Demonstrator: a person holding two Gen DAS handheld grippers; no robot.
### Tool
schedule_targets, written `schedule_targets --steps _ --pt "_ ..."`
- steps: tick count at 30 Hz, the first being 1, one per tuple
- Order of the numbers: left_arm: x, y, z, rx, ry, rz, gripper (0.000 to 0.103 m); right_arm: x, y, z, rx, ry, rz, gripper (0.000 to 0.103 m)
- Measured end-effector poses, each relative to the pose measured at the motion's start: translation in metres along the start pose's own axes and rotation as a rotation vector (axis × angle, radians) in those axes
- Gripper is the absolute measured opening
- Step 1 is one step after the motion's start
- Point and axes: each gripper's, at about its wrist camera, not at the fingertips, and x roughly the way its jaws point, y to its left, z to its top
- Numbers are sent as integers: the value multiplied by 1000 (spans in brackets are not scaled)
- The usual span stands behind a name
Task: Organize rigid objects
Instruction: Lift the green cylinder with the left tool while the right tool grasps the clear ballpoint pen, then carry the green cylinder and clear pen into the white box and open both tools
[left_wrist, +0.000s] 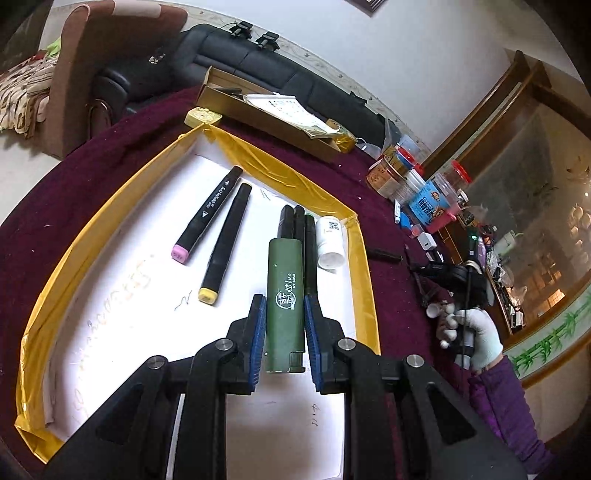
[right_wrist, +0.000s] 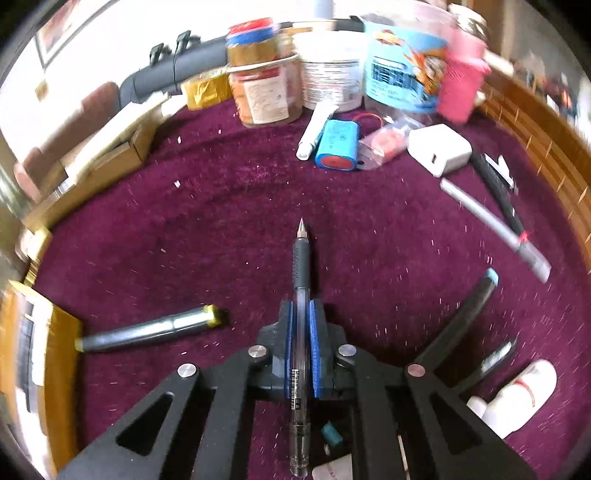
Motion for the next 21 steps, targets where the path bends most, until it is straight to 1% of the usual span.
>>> schedule_targets --steps 5,7,9,12,15,17,21 --pt "-3 3 3 5 -3 12 18 -30 -19 -13 98 -28 157 7" --pt "-6 3 6 12 -5 20 18 -42 -17 -17 110 -37 219 7" --pt "-6 2 10 31 -4 47 18 -52 -12 -19 112 -38 270 7" --pt "-3 3 17 50 7 72 18 -67 6 -21 102 -36 360 8" --pt "3 9 28 58 25 101 18 -76 32 -24 71 -15 436 8" --pt "10 14 34 53 45 118 18 -81 52 -32 52 10 482 8" --pt "26 23 49 52 85 156 18 -74 92 -42 40 86 553 8"
